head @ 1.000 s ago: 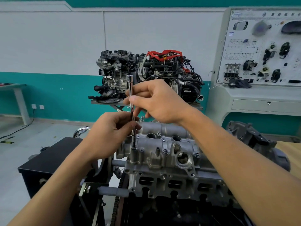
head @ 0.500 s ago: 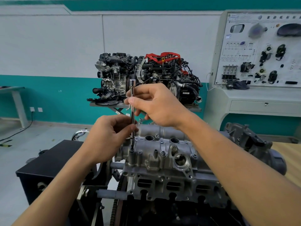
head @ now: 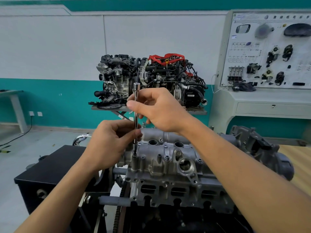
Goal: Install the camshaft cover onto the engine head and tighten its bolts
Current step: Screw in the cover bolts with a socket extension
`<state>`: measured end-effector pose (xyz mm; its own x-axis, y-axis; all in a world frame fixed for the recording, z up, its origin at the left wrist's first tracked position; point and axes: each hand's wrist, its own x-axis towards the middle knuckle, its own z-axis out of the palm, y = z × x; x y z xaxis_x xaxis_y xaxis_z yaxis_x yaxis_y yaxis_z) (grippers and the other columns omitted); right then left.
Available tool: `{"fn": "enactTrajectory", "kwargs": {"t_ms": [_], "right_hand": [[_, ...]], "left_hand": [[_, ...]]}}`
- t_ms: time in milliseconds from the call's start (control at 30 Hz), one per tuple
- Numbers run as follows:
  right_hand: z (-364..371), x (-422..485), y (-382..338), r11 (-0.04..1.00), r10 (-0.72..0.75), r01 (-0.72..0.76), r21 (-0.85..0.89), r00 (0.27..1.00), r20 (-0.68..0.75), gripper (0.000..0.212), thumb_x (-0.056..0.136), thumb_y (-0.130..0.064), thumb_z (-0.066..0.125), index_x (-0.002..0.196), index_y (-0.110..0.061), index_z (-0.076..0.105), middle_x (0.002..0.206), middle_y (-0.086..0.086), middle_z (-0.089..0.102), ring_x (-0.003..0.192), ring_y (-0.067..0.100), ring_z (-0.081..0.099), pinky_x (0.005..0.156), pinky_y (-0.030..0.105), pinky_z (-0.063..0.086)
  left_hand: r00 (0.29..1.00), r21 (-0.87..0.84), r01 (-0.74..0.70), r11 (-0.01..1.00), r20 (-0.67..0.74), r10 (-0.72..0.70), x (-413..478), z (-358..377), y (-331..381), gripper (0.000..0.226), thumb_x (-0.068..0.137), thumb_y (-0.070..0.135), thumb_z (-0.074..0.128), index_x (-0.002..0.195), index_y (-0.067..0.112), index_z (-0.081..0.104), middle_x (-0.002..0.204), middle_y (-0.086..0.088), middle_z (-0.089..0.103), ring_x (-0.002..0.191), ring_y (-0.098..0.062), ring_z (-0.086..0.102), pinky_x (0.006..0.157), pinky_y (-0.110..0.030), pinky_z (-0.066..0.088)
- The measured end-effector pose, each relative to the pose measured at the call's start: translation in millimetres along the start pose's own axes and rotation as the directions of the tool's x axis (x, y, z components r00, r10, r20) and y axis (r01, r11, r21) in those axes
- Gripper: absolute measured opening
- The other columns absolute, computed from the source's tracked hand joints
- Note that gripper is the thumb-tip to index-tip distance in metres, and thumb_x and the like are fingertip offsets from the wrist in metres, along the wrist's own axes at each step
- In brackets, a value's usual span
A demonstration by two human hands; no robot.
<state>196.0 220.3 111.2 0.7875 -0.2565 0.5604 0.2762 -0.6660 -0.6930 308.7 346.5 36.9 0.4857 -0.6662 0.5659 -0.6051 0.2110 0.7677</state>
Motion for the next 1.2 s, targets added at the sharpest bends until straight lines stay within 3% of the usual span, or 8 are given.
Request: {"fn": "enactTrajectory", "kwargs": {"t_ms": [200,267,433,533,633,867,967,1200], "right_hand": [[-2,0,1,1.000,0.007,-0.008,0.022,1.000,0.028,0.010,0.096,-0.006,0.062,0.094,0.001,0.069,0.089,0.016,0.076,0.065,0.017,0.064,0.047,0.018,0.047],[1,1,2,1.000,-0.006,0.006,0.022,1.000,-0.019,0.011,0.092,-0.006,0.067,0.085,0.002,0.069,0.081,0.019,0.074,0.061,0.017,0.065,0.047,0.019,0.048],[8,2,5,0.997,-0.073,0.071,-0.021,0.985,-0.155,0.012,0.084,-0.008,0.077,0.075,-0.001,0.073,0.062,0.011,0.072,0.047,0.013,0.061,0.047,0.024,0.052],[13,-1,6,0.991,-0.126,0.114,-0.066,0.966,-0.223,0.009,0.082,-0.010,0.080,0.076,-0.004,0.076,0.062,0.006,0.072,0.047,0.018,0.064,0.049,0.031,0.056],[17,-3,10,0.993,-0.119,0.118,-0.017,0.960,-0.253,0.005,0.082,-0.010,0.080,0.082,-0.006,0.078,0.067,-0.002,0.073,0.054,0.005,0.067,0.053,0.020,0.054],[15,-5,10,0.999,-0.027,0.027,0.020,1.000,-0.007,0.025,0.103,-0.013,0.050,0.091,0.002,0.066,0.090,0.011,0.074,0.048,0.016,0.060,0.045,0.017,0.043],[15,-7,13,0.998,-0.038,0.039,0.044,0.999,-0.019,0.024,0.103,-0.010,0.050,0.090,0.004,0.065,0.088,0.015,0.074,0.048,0.019,0.066,0.043,0.015,0.044],[33,-11,18,0.979,-0.190,0.167,-0.115,0.953,-0.236,0.029,0.096,-0.009,0.062,0.068,-0.001,0.067,0.058,0.005,0.068,0.046,0.016,0.066,0.046,0.038,0.055]], "left_hand": [[0.992,0.051,0.014,0.999,0.127,-0.021,3,-5,6,0.012,0.092,0.024,0.065,0.100,0.025,0.075,0.092,0.004,0.079,0.092,-0.015,0.075,0.087,-0.040,0.058],[0.997,0.051,0.030,0.998,0.071,-0.033,0,-2,4,0.020,0.083,0.033,0.074,0.099,0.021,0.077,0.089,-0.002,0.079,0.089,-0.027,0.075,0.082,-0.045,0.060],[0.993,0.047,0.027,0.999,-0.114,-0.021,-2,4,-2,0.008,0.075,0.026,0.083,0.080,0.022,0.078,0.073,0.002,0.077,0.070,-0.021,0.074,0.065,-0.033,0.063],[0.998,0.064,-0.010,0.998,-0.061,0.013,-2,2,-4,0.003,0.082,0.020,0.078,0.084,0.023,0.078,0.075,0.001,0.077,0.073,-0.024,0.074,0.069,-0.038,0.062],[0.999,0.031,-0.028,0.999,-0.023,0.029,-2,1,-5,0.007,0.087,0.013,0.073,0.090,0.017,0.078,0.080,-0.001,0.078,0.078,-0.024,0.075,0.076,-0.034,0.061],[0.996,0.123,0.071,0.990,-0.070,-0.063,-13,14,-12,0.006,0.089,0.021,0.073,0.092,0.024,0.077,0.079,0.005,0.078,0.075,-0.015,0.073,0.067,-0.028,0.060],[0.995,0.109,0.070,0.992,-0.074,-0.062,-19,17,-11,0.007,0.087,0.018,0.075,0.090,0.024,0.077,0.080,0.006,0.077,0.073,-0.014,0.073,0.065,-0.029,0.061],[0.998,0.163,0.046,0.985,-0.047,-0.039,-21,12,-9,0.009,0.083,0.014,0.078,0.088,0.021,0.078,0.077,0.008,0.078,0.075,-0.011,0.074,0.070,-0.026,0.059]]}}
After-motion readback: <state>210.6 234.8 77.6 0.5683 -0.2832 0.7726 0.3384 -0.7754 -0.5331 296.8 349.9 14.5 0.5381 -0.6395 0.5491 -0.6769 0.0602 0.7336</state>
